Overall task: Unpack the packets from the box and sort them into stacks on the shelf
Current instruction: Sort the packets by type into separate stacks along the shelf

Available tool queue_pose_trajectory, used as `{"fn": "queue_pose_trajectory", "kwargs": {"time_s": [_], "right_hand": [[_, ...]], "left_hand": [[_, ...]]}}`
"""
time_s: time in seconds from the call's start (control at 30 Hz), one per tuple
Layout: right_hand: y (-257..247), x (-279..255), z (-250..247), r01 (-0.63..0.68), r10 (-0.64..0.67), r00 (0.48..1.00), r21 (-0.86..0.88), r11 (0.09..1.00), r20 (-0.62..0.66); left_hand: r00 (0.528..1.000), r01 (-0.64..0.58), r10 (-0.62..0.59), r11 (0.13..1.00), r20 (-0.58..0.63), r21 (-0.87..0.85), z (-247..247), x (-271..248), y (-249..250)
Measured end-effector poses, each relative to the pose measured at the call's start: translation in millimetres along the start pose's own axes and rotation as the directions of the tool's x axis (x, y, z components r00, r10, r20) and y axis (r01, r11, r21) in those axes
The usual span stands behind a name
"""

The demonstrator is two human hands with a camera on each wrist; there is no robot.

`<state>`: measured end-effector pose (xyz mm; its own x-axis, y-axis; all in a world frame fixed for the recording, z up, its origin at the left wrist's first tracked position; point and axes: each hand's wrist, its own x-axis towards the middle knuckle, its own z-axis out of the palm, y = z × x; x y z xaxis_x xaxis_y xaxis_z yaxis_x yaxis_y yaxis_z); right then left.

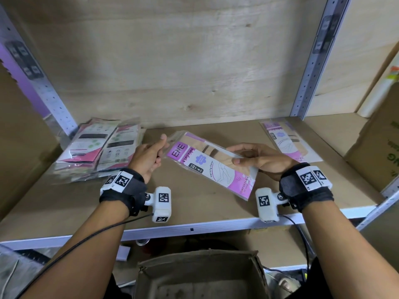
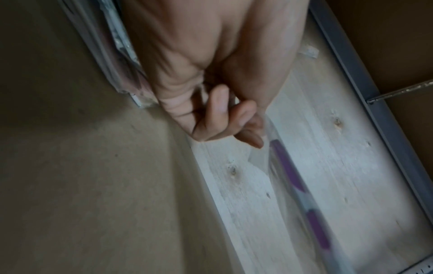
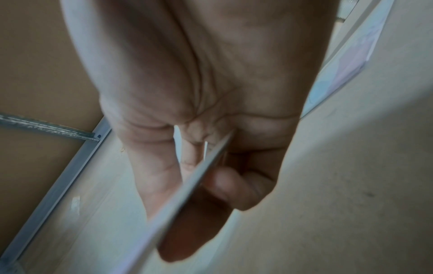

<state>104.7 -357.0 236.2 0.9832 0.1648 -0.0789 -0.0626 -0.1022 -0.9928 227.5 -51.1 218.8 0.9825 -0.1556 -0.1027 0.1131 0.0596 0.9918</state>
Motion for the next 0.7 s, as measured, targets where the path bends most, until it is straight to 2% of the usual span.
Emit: {"fn": "queue_pose_trajectory", "kwargs": {"time_s": [0.1,0.23,0.3,0.4,0.57,0.63,0.7], "right_hand": [[1.6,1.5,-1.7,0.019,-0.019,0.999,0.0,1.0,0.027],[3.9,1.0,-5.4,0.028,-0.028,0.999,0.003,1.0,0.04],[4.5,-0.8,-7.9,0.034,-0.035,0.999,0.02,0.999,0.037],[4.4,-4.1,-13.4,0.041,-0.042,0.999,0.038,0.998,0.03],[8.2,-9.4,-28.1,0.03,-0.029,0.998,0.022,0.999,-0.048],[9.9,-11.2,-35.2,0.031,-0.029,0.997,0.021,0.999,-0.077],[11.4,-12.3,-42.0,0.041,-0.036,0.992,0.035,0.999,-0.121]], "left_hand": [[0.999,0.037,-0.037,0.999,-0.003,-0.03,5.0,-1.7,2.1],[0.995,0.072,-0.067,0.994,0.07,-0.083,9.8,-4.4,4.4],[0.989,0.115,-0.093,0.973,0.114,-0.202,13.9,-6.0,6.1],[0.973,0.168,-0.078,0.885,0.219,-0.433,23.8,-5.9,7.6],[0.908,0.214,-0.04,0.901,0.418,-0.378,36.9,-0.7,1.4],[0.917,0.264,-0.096,0.874,0.387,-0.408,51.4,3.1,1.5],[0.957,0.251,-0.17,0.891,0.235,-0.378,69.0,7.9,1.2]]}}
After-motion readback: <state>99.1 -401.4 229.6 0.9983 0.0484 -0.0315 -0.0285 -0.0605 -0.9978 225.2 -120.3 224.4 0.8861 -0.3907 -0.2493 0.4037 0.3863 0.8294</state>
